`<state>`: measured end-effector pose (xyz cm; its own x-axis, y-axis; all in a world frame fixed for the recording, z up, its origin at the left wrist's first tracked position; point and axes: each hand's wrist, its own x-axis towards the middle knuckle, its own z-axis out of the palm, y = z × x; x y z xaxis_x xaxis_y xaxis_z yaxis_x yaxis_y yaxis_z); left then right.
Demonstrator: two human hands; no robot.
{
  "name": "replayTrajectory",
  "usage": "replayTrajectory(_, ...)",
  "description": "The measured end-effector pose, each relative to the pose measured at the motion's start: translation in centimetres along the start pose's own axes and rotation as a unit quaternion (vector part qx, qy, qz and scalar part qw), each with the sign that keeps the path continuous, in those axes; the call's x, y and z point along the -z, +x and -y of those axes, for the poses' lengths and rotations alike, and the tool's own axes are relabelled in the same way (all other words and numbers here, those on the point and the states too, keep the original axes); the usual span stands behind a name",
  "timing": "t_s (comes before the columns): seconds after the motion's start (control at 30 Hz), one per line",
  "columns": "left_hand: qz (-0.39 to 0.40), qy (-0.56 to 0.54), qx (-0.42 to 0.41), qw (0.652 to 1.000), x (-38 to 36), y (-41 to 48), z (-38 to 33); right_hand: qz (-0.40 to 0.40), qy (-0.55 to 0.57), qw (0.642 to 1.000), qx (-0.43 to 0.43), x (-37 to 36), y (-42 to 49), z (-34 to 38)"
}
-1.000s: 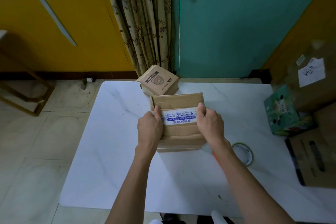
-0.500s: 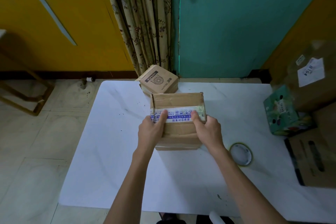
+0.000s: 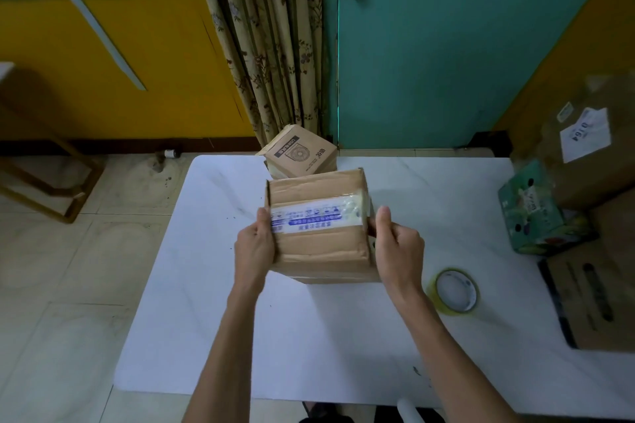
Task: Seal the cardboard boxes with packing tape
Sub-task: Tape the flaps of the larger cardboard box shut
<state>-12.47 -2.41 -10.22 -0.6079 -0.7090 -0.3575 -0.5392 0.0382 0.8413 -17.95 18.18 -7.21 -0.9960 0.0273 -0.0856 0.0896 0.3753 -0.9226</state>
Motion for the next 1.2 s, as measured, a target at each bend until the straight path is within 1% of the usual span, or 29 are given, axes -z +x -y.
replayTrajectory(0.07,0.003,-0.032,0.017,0.999,1.0,0.5,0.4,0.001,0.001,0.999,0.037,-0.3,0.2,-0.7)
replayTrajectory(0.1,0.009,-0.035,0.015,0.999,1.4,0.7,0.6,0.011,0.004,0.999,0.042,-0.5,0.6,-1.0)
replayTrajectory(0.13,0.018,-0.039,0.013,0.999,1.7,0.9,0.7,0.035,0.009,0.999,0.027,-0.9,0.9,-1.4)
replayTrajectory(0.23,0.025,-0.082,0.035,0.996,3.0,1.9,0.6,0.102,-0.024,0.993,-0.063,-1.9,1.8,-3.1)
replayTrajectory(0.3,0.023,-0.109,0.076,0.991,4.1,2.9,1.6,0.115,-0.024,0.982,-0.149,-2.3,2.2,-4.6)
replayTrajectory(0.4,0.033,-0.155,0.139,0.978,5.1,3.2,3.9,0.151,0.062,0.945,-0.283,-2.3,2.3,-5.6)
replayTrajectory(0.43,0.037,-0.167,0.155,0.973,5.1,3.0,4.6,0.173,0.089,0.931,-0.308,-2.3,2.3,-5.7)
replayTrajectory(0.47,0.031,-0.178,0.162,0.970,5.1,2.7,5.2,0.186,0.106,0.927,-0.309,-2.4,2.3,-5.9)
replayTrajectory(0.5,0.017,-0.193,0.156,0.969,5.0,2.3,5.5,0.184,0.119,0.930,-0.294,-2.5,2.3,-6.0)
replayTrajectory(0.57,-0.018,-0.190,0.106,0.976,4.5,1.7,5.8,0.142,0.148,0.945,-0.254,-2.5,2.2,-5.6)
replayTrajectory(0.63,-0.041,-0.124,0.033,0.991,4.5,1.1,5.4,0.097,0.179,0.954,-0.218,-2.3,2.2,-4.9)
replayTrajectory(0.67,-0.038,-0.099,0.009,0.994,4.6,0.8,4.9,0.085,0.188,0.957,-0.202,-2.2,2.3,-4.7)
replayTrajectory(0.7,-0.017,-0.098,0.005,0.995,4.4,0.3,3.9,0.079,0.185,0.962,-0.184,-1.9,2.5,-4.3)
replayTrajectory(0.77,0.082,-0.154,0.018,0.985,3.9,-0.8,1.7,0.063,0.150,0.975,-0.150,-1.6,2.6,-3.6)
replayTrajectory(0.8,0.131,-0.174,0.012,0.976,3.6,-1.3,0.9,0.048,0.126,0.982,-0.135,-1.4,2.6,-3.3)
replayTrajectory(0.83,0.164,-0.180,-0.001,0.970,3.2,-1.7,0.0,0.029,0.101,0.987,-0.121,-1.1,2.6,-3.0)
replayTrajectory(0.87,0.182,-0.184,-0.015,0.966,2.8,-2.0,-0.4,0.014,0.086,0.990,-0.108,-0.7,2.6,-2.7)
replayTrajectory(0.93,0.188,-0.177,-0.037,0.965,2.3,-2.0,-0.8,-0.001,0.094,0.992,-0.083,0.4,2.6,-2.0)
replayTrajectory(1.0,0.185,-0.180,-0.025,0.966,1.8,-1.7,-1.0,-0.012,0.108,0.993,-0.048,1.4,2.6,-1.1)
replayTrajectory(1.07,0.203,-0.183,-0.022,0.962,0.8,-2.0,-2.2,-0.040,0.105,0.994,-0.013,3.0,2.5,-0.4)
replayTrajectory(1.13,0.228,-0.179,-0.030,0.957,0.0,-2.5,-3.6,-0.070,0.124,0.990,-0.006,4.5,2.6,0.3)
replayTrajectory(1.2,0.263,-0.163,-0.064,0.949,-0.9,-3.3,-5.4,-0.090,0.152,0.984,-0.007,6.5,2.6,1.0)
